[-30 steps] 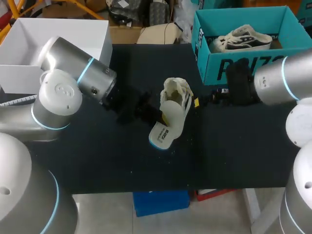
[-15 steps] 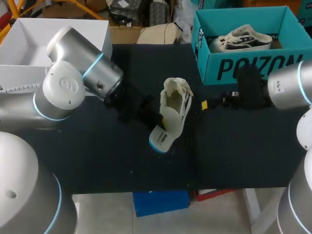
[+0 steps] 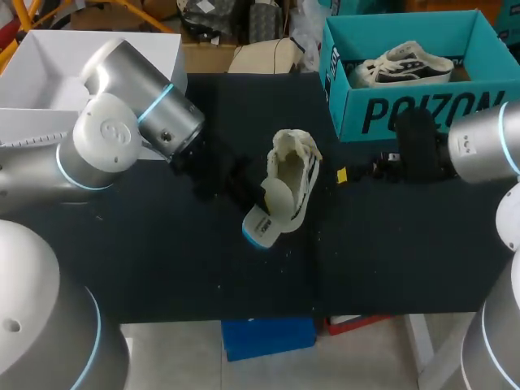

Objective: Take the shoe out of the shoebox, open the shoe tongue, remove and reinsert the insole, then place the shoe into the shoebox

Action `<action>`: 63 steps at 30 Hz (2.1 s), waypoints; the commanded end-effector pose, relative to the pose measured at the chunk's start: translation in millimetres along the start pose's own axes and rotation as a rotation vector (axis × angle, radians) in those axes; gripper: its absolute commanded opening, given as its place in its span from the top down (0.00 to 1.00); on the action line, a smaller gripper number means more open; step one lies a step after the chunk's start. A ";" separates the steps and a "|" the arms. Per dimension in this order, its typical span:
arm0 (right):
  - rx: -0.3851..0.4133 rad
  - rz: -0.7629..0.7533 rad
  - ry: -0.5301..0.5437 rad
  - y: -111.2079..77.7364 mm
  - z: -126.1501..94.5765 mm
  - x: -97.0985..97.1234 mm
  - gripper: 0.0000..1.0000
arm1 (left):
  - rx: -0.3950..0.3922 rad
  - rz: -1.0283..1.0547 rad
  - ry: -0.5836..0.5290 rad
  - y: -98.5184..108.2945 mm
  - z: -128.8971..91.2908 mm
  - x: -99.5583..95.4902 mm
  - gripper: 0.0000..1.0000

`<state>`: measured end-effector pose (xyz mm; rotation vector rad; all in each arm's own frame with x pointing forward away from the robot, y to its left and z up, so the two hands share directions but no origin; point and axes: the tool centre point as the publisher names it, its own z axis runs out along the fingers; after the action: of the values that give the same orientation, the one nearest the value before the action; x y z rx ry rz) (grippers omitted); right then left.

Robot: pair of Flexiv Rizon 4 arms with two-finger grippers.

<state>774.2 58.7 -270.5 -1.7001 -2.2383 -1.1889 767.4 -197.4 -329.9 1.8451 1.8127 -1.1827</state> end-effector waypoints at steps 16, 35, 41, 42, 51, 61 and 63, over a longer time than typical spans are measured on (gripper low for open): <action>0.003 0.000 -0.001 0.6 0.1 0.5 0.00 | 0.069 0.053 0.008 57.5 10.4 -13.4 1.00; 0.003 0.000 -0.001 0.6 0.1 0.5 0.00 | 0.019 0.058 0.003 100.1 19.9 -13.4 1.00; 0.003 0.000 -0.001 0.6 0.1 0.5 0.00 | 0.000 0.045 -0.013 109.7 20.9 -10.4 1.00; 0.003 0.000 -0.001 0.6 0.1 0.5 0.00 | -0.003 0.043 -0.013 110.7 21.2 -10.2 1.00; 0.003 0.000 -0.001 0.6 0.1 0.5 0.00 | -0.008 0.057 -0.008 88.1 12.2 -23.7 0.59; 0.003 0.000 -0.001 0.6 0.1 0.5 0.00 | 0.003 0.060 -0.003 49.8 10.5 -24.3 0.80; 0.003 0.000 -0.001 0.6 0.1 0.5 0.00 | 0.008 0.057 0.003 43.8 10.7 -24.8 0.81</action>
<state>774.0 58.0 -270.3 -1.6981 -2.2375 -1.1893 818.5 -234.0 -339.4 1.9045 1.7351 -1.2062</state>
